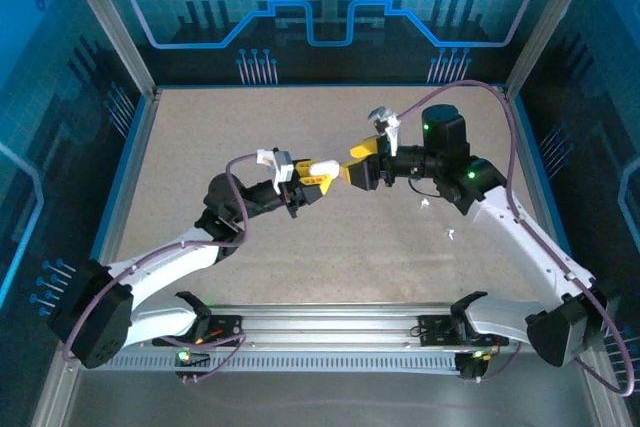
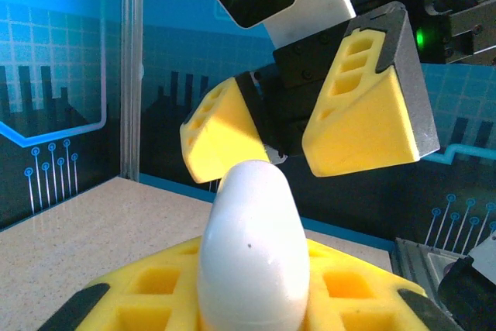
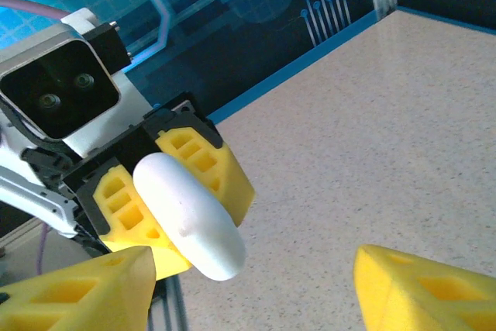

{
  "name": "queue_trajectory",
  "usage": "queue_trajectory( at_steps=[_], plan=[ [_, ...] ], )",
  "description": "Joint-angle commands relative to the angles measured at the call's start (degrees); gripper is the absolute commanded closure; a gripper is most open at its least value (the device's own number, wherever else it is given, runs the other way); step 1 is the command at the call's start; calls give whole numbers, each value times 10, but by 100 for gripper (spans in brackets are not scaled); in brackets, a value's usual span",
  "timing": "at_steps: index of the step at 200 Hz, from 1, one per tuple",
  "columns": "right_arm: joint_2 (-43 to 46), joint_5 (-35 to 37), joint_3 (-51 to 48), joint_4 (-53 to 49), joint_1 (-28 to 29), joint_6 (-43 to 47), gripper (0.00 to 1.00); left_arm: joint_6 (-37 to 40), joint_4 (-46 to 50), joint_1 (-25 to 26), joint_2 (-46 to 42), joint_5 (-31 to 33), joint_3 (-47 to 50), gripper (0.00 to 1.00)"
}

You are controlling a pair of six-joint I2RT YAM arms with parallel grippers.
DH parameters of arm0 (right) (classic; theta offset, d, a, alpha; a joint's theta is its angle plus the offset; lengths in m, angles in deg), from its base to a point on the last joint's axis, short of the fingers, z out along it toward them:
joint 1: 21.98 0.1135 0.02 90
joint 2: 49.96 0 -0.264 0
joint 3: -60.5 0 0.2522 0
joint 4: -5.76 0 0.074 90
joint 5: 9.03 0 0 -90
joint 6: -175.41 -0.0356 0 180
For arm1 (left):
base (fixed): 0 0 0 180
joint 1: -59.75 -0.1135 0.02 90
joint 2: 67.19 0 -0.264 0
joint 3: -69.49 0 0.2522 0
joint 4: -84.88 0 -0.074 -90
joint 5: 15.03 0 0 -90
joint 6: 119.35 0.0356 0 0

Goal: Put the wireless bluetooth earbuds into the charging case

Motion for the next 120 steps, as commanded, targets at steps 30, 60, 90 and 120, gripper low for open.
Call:
queue_trajectory(
  at_steps=[30, 60, 90, 120],
  plan=[
    [-24, -30, 33, -25, 8, -11, 31, -16, -73, 8, 16, 4, 5, 78],
    [-35, -31, 41, -32, 16, -2, 31, -24, -86, 8, 21, 5, 5, 78],
    [-43, -19, 44, -33, 20, 1, 32, -27, -91, 8, 24, -2, 5, 78],
    [-46, 13, 48, -26, 21, -5, 32, -32, -96, 8, 28, -14, 4, 78]
  ],
)
